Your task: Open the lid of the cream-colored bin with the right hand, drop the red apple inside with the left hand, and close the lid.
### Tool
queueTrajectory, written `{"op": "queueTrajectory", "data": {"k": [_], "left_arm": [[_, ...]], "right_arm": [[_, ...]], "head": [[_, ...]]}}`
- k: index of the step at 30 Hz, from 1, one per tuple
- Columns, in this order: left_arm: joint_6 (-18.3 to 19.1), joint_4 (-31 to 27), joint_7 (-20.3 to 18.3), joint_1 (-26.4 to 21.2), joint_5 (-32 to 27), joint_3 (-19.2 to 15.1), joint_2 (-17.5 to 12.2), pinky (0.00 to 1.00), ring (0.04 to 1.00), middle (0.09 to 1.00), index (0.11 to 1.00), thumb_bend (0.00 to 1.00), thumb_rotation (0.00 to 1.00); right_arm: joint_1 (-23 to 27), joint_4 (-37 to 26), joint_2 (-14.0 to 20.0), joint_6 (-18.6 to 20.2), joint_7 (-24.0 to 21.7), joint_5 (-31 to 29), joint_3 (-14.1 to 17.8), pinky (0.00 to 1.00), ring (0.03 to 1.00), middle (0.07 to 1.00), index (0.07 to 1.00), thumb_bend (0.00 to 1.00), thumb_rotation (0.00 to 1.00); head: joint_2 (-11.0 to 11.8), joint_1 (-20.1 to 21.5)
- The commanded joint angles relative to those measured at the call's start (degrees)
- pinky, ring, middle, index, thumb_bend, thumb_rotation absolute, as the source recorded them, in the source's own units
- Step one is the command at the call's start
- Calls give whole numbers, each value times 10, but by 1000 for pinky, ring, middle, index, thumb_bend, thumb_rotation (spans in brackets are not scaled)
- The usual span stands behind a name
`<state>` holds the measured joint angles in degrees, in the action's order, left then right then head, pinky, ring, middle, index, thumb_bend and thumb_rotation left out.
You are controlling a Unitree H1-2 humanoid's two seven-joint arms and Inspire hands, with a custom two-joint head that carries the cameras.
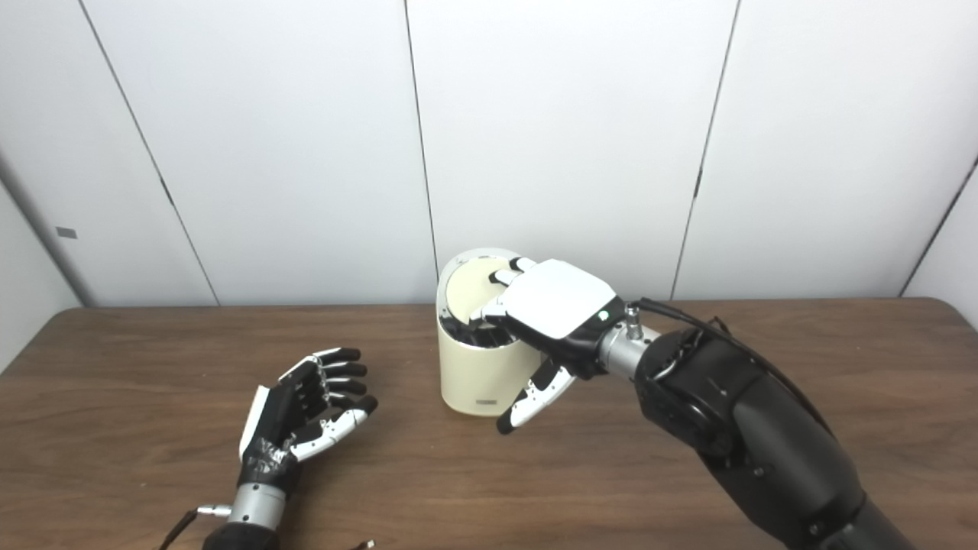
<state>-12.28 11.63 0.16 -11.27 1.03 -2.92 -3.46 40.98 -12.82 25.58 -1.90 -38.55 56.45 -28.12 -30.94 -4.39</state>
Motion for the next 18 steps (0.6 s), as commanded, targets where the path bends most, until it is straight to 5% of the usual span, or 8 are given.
{"op": "queueTrajectory", "data": {"k": [1, 4, 15, 18], "left_arm": [[-3, 8, 2, 21, -6, 2, 9, 490, 595, 652, 695, 610, 0], [-4, 10, 2, 21, -4, 3, 8, 492, 596, 653, 698, 609, 7], [-10, 16, 1, 18, -3, 2, 7, 492, 594, 654, 697, 609, 0], [-8, 16, 0, 18, -4, 2, 6, 490, 589, 651, 696, 607, 0]], "right_arm": [[-5, 12, 14, 8, -61, 15, -11, 997, 956, 811, 820, 793, 709], [-8, 10, 12, 11, -59, 7, -3, 989, 958, 815, 828, 788, 715], [-33, -18, -16, 10, 61, -90, 101, 939, 924, 772, 801, 705, 567], [-36, -20, -18, 13, 79, -98, 122, 978, 936, 780, 818, 687, 597]], "head": [[0, 0], [1, 0], [4, 3], [4, 4]]}}
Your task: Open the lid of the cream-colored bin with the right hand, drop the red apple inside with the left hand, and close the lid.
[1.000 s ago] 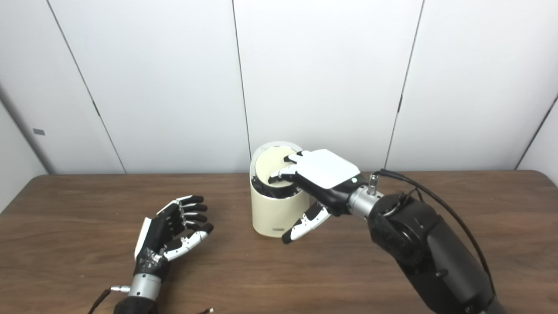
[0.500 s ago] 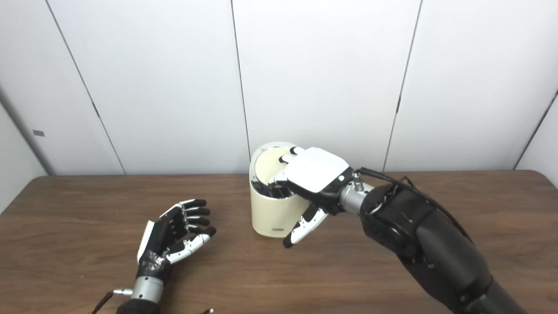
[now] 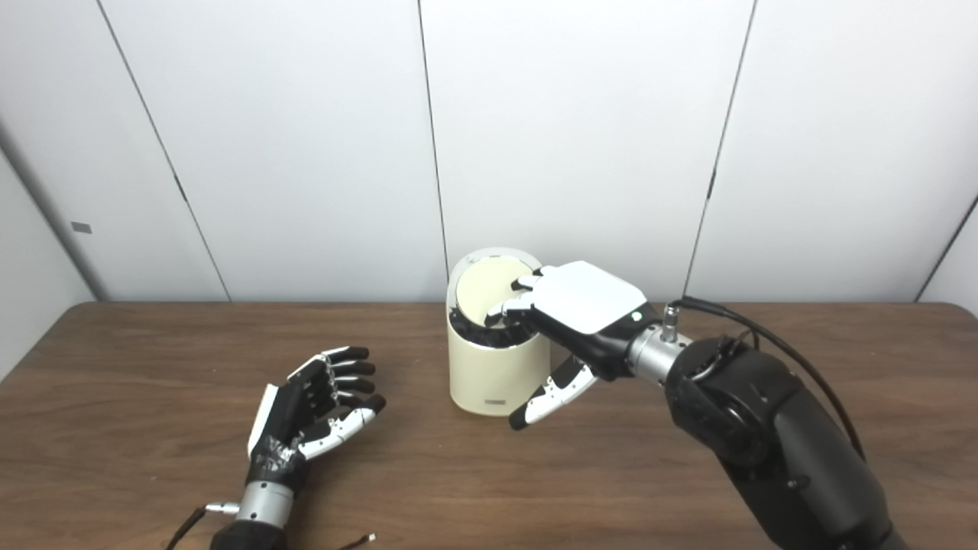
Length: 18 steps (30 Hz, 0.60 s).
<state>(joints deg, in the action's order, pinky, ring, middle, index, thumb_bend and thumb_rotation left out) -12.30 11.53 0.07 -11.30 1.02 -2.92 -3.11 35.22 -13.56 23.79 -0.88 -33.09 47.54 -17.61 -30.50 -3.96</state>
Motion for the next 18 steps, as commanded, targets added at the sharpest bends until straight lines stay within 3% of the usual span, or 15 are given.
{"op": "queueTrajectory", "data": {"k": [1, 5, 7, 10, 16, 18], "left_arm": [[-8, 16, 1, 19, -4, 1, 3, 490, 587, 650, 696, 605, 0], [-10, 16, -1, 20, -5, 1, 0, 489, 590, 651, 699, 604, 0], [-11, 16, 0, 20, -3, 1, 0, 481, 587, 651, 698, 604, 0], [-10, 13, 2, 21, 2, 1, -1, 481, 589, 652, 700, 607, 2], [-12, 10, 2, 22, 0, 1, -1, 477, 587, 652, 696, 616, 7], [-7, 6, -1, 22, -6, -1, -2, 479, 587, 651, 694, 613, 3]], "right_arm": [[21, -13, -1, 5, 27, -10, 22, 989, 946, 790, 826, 678, 612], [0, -11, -16, 20, 57, -39, 59, 961, 964, 843, 859, 679, 593], [-15, -8, -22, 15, 84, -56, 77, 870, 943, 867, 882, 682, 499], [-37, 1, -26, 2, 119, -74, 92, 764, 912, 887, 904, 662, 448], [-86, 6, -37, 7, 160, -133, 130, 701, 871, 912, 910, 698, 326], [-107, 17, -40, 17, 163, -160, 142, 695, 859, 916, 912, 711, 340]], "head": [[-1, 0], [-2, 1], [-3, 1], [-3, 1], [-4, 4], [-3, 9]]}}
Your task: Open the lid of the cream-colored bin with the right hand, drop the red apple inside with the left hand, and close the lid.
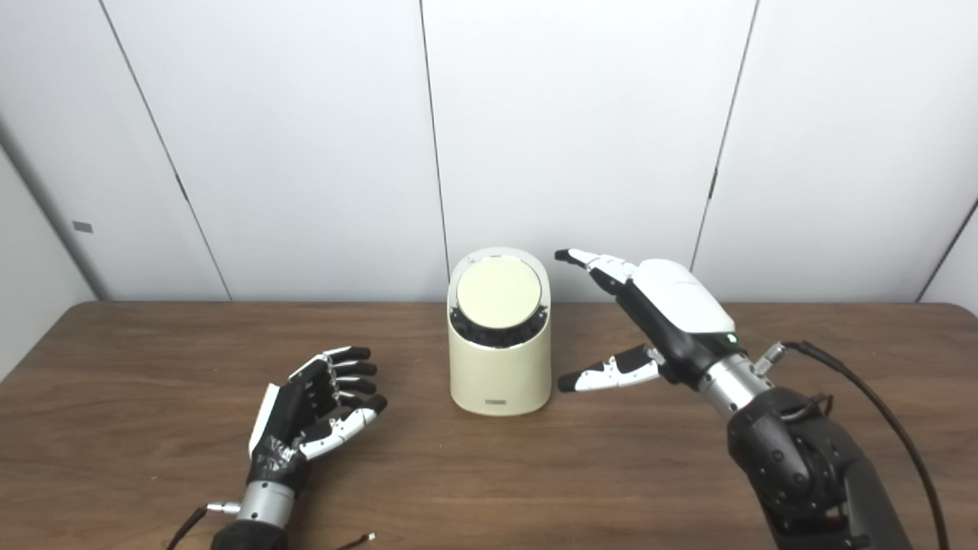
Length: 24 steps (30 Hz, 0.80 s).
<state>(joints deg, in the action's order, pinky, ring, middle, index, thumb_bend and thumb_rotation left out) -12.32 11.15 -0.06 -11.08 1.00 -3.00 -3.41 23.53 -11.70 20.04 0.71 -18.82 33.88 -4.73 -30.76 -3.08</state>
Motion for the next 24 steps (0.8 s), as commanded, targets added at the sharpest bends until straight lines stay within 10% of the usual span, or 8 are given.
{"op": "queueTrajectory", "data": {"k": [1, 24], "left_arm": [[-6, 9, -1, 20, -8, 0, 1, 481, 588, 651, 694, 612, 1], [-38, 13, -23, 17, -20, 1, -19, 476, 588, 655, 697, 645, 64]], "right_arm": [[3, 2, -3, 3, 22, -32, 16, 694, 852, 915, 911, 729, 339], [-98, 45, -55, -24, 111, -123, 27, 671, 807, 880, 872, 759, 152]], "head": [[-1, 0], [5, 18]]}}
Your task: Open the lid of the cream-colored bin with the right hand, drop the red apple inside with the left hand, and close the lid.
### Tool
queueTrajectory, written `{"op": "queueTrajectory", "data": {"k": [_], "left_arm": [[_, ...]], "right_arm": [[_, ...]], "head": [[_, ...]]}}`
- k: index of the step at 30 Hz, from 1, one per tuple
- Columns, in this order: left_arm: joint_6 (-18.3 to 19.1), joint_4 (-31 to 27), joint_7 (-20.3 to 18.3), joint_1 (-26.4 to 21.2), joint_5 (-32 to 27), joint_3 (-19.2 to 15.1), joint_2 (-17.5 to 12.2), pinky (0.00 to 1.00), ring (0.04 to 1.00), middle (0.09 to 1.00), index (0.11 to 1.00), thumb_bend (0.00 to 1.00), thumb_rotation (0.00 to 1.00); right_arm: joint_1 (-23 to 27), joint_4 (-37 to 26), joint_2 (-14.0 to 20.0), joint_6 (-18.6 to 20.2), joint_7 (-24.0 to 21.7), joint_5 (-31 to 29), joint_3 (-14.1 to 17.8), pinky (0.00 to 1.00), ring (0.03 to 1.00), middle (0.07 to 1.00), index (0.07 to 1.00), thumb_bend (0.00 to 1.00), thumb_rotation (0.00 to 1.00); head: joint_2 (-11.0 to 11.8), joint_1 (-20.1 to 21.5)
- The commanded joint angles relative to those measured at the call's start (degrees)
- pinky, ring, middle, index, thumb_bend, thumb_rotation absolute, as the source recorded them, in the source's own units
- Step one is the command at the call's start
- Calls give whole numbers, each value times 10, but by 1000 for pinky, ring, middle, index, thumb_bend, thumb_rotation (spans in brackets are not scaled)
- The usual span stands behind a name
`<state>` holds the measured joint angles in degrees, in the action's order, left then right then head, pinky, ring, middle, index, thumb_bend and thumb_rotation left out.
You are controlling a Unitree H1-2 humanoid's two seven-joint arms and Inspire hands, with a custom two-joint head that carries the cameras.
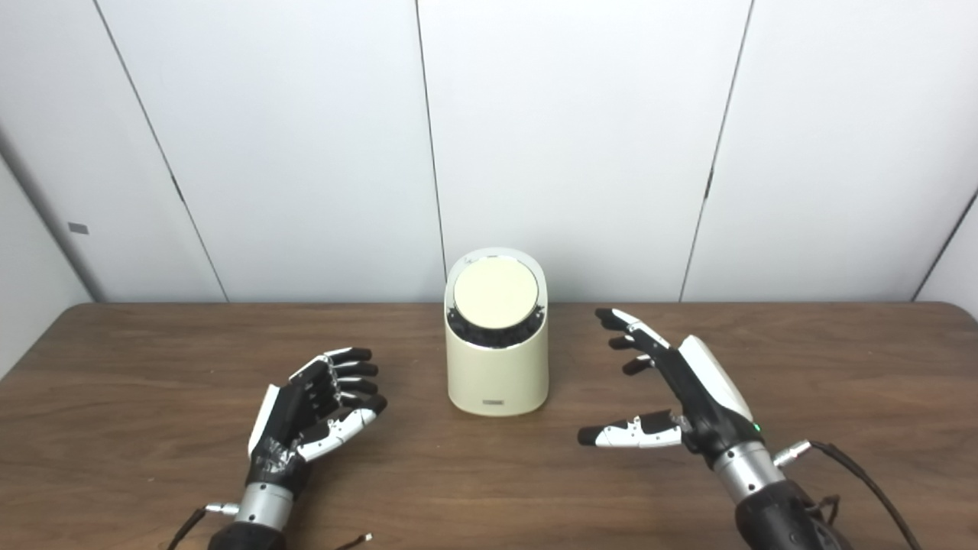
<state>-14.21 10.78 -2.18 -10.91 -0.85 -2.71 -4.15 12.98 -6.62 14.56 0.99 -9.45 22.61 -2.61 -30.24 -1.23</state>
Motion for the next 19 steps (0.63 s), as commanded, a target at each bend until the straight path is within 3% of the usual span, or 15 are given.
{"op": "queueTrajectory", "data": {"k": [1, 11, 15, 19], "left_arm": [[-21, 18, -3, 15, -3, -3, -13, 478, 589, 654, 697, 646, 61], [-36, 20, -16, 18, -12, -4, -22, 473, 584, 651, 693, 671, 125], [-46, 20, -16, 19, -11, -3, -24, 472, 583, 652, 693, 677, 147], [-50, 17, -15, 22, -6, -1, -25, 479, 582, 653, 693, 651, 96]], "right_arm": [[5, -1, -1, -30, 23, -11, 5, 670, 807, 883, 872, 755, 151], [-10, 87, -9, -155, 72, -71, 22, 645, 796, 873, 859, 747, 190], [-11, 113, -9, -180, 81, -86, 26, 667, 809, 870, 857, 758, 221], [-14, 134, -16, -189, 92, -98, 35, 662, 804, 859, 849, 771, 207]], "head": [[-1, -1], [6, -4], [7, -6], [7, -11]]}}
